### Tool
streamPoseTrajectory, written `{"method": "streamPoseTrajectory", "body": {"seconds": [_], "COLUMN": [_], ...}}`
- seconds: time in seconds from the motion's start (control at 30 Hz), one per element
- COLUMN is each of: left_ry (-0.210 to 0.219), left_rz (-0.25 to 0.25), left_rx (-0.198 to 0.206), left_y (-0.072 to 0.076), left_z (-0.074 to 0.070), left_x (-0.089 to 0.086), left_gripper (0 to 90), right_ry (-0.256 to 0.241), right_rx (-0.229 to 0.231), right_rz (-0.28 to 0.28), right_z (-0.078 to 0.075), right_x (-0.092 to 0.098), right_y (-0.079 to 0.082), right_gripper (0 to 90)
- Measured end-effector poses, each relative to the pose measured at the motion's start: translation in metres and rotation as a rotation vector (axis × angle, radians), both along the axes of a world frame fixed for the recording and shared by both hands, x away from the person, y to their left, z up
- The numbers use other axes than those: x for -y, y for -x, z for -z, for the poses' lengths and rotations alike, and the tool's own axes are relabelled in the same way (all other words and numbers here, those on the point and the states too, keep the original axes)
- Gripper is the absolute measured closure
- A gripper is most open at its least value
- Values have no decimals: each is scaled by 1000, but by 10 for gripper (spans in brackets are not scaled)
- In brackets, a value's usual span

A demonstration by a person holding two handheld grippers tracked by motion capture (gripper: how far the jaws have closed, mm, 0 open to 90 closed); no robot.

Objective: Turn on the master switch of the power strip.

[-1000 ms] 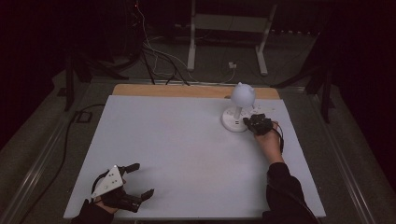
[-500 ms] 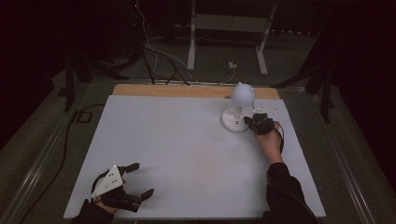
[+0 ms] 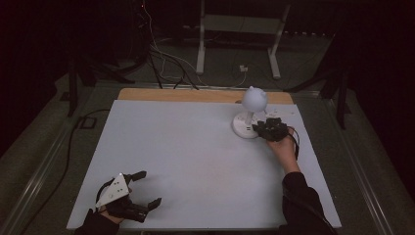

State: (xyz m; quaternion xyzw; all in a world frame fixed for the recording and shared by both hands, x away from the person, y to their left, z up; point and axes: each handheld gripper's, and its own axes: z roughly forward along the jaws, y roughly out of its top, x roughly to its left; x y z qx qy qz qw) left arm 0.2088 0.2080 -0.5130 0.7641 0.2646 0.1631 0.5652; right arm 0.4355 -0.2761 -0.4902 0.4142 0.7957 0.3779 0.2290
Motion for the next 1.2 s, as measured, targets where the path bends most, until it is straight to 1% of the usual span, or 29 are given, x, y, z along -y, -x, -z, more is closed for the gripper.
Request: {"method": "streamPoseTrajectory", "body": {"seconds": [0.03,0.13,0.2,0.27,0.3,0.4,0.43,0.5,0.53,0.6,0.67,0.7,0.73,0.83,0.87,0.93,1.0,1.03,1.07,1.1,1.2], "left_ry": [1,1,-1,0,0,0,1,2,2,1,2,2,2,1,2,1,1,3,4,4,2], "left_rz": [0,0,0,0,-1,-1,0,0,0,0,0,0,0,-1,0,0,0,0,0,-1,0], "left_rx": [-1,-1,0,0,0,0,0,0,0,0,-1,0,0,0,-1,-1,0,1,1,0,0], "left_y": [0,0,0,0,0,0,0,0,0,-1,-1,0,0,0,0,0,0,0,0,0,0], "left_z": [0,0,0,0,0,0,0,0,0,0,0,0,0,0,0,0,-1,-1,-1,-1,-1], "left_x": [0,0,0,0,0,0,0,0,0,0,0,0,0,0,0,0,0,0,0,0,0], "left_gripper": [2,2,2,2,2,2,2,2,2,2,2,2,2,2,2,2,2,1,2,2,2], "right_ry": [-6,-28,-32,-37,-49,-57,-64,-74,-84,-93,-92,-108,-114,-120,-114,-132,-133,-144,-139,-123,-124], "right_rx": [-3,-6,-4,-5,-19,-25,-29,-37,-39,-20,-20,-26,-24,-21,-16,-16,-7,-5,-1,10,18], "right_rz": [-1,-6,-6,-5,-9,3,-3,-16,-26,-40,-55,-64,-71,-82,-81,-90,-95,-103,-107,-106,-123], "right_z": [-1,-2,-4,-5,-6,-7,-7,-8,-9,-11,-13,-14,-16,-21,-23,-27,-30,-31,-32,-33,-35], "right_x": [-1,-2,-5,-7,-8,-10,-11,-12,-12,-12,-13,-14,-14,-17,-17,-18,-18,-17,-18,-18,-19], "right_y": [1,5,7,9,9,10,11,12,14,18,20,21,23,27,28,31,35,37,39,41,48], "right_gripper": [576,426,362,261,227,124,61,0,0,0,0,0,0,0,0,0,0,0,0,0,0]}}
